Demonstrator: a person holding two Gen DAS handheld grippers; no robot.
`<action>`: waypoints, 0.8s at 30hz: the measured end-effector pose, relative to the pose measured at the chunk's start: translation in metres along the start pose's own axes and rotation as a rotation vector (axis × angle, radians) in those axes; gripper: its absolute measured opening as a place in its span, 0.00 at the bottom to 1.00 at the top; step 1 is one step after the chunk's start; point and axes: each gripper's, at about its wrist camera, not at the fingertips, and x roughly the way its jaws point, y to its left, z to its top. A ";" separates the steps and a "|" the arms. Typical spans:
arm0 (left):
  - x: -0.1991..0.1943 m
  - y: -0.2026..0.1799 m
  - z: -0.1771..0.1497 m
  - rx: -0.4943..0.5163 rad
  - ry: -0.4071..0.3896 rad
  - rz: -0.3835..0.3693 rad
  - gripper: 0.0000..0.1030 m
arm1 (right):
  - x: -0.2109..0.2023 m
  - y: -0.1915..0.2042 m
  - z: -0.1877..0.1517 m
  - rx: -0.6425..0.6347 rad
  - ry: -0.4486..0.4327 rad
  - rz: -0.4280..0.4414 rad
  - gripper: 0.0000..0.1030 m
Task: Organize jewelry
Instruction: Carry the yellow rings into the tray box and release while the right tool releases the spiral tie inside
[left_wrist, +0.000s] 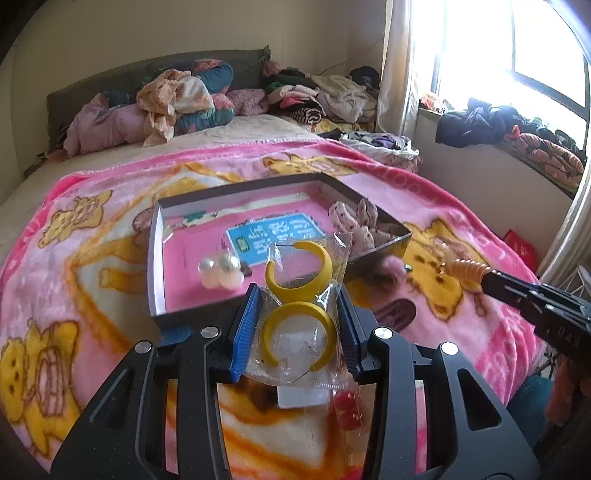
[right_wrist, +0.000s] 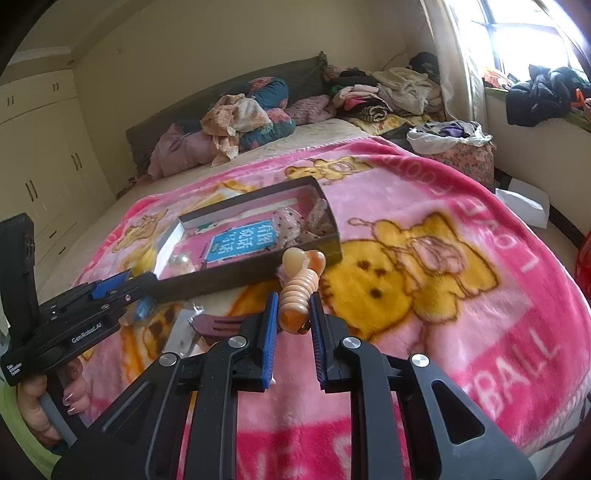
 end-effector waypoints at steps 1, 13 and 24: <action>0.001 0.000 0.003 0.000 -0.004 0.000 0.31 | 0.001 0.002 0.002 -0.004 -0.001 0.003 0.16; 0.027 0.004 0.027 -0.009 -0.016 0.002 0.31 | 0.015 0.011 0.027 -0.052 -0.014 0.019 0.16; 0.065 0.008 0.047 -0.004 0.027 0.005 0.31 | 0.033 -0.001 0.049 -0.058 -0.029 -0.009 0.16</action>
